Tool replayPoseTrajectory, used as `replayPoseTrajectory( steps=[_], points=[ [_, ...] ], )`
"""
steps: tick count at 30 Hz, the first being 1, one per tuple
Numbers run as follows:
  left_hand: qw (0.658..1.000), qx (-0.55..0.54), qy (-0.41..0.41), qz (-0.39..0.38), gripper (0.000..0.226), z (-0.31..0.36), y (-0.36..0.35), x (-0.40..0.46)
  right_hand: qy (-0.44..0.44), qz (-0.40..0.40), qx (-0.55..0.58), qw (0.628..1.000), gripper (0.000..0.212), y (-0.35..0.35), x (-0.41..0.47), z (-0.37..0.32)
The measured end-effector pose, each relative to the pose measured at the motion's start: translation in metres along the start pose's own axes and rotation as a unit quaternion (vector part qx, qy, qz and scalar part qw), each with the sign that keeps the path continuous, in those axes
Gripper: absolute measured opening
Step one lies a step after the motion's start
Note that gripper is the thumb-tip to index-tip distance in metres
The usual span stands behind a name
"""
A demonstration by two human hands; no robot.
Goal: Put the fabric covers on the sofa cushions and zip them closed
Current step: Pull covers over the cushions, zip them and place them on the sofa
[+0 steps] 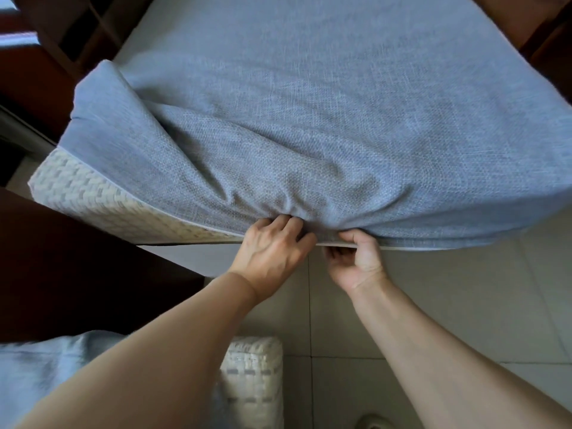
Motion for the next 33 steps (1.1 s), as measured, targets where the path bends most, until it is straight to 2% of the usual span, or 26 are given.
replayPoseTrajectory(
  steps=[5, 10, 17, 26, 28, 30, 33],
  points=[
    [0.999, -0.013, 0.025, 0.035, 0.025, -0.029, 0.066, 0.028, 0.006, 0.019, -0.023, 1.000, 0.014, -0.046, -0.052, -0.019],
    [0.999, -0.013, 0.014, 0.041, 0.022, -0.055, 0.124, 0.055, -0.016, 0.042, -0.056, 0.997, 0.016, -0.094, -0.102, -0.035],
    [0.996, -0.001, 0.065, 0.058, 0.020, -0.088, 0.186, 0.094, -0.024, 0.049, -0.093, 0.994, 0.018, -0.157, -0.156, -0.061],
    [0.977, 0.035, 0.177, 0.116, 0.014, -0.175, 0.275, 0.184, -0.002, 0.004, -0.173, 0.985, 0.012, -0.300, -0.217, -0.112],
    [0.971, 0.034, 0.193, 0.135, 0.013, -0.197, 0.291, 0.206, 0.021, -0.014, -0.187, 0.982, 0.018, -0.337, -0.224, -0.126],
    [0.968, 0.031, 0.204, 0.146, 0.020, -0.221, 0.302, 0.231, 0.044, -0.030, -0.199, 0.978, 0.024, -0.378, -0.229, -0.141],
    [0.970, 0.037, 0.196, 0.137, 0.045, -0.256, 0.310, 0.271, 0.067, -0.035, -0.210, 0.975, 0.027, -0.432, -0.233, -0.160]
  ],
)
Point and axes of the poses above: each hand's wrist, its own x-axis towards the middle knuckle, its own y-axis out of the back of the hand, z = x × y, the point moved 8 cm from there along x, towards the middle knuckle, and after that the axes turned 5 degrees about x, right-handed, at the moved point
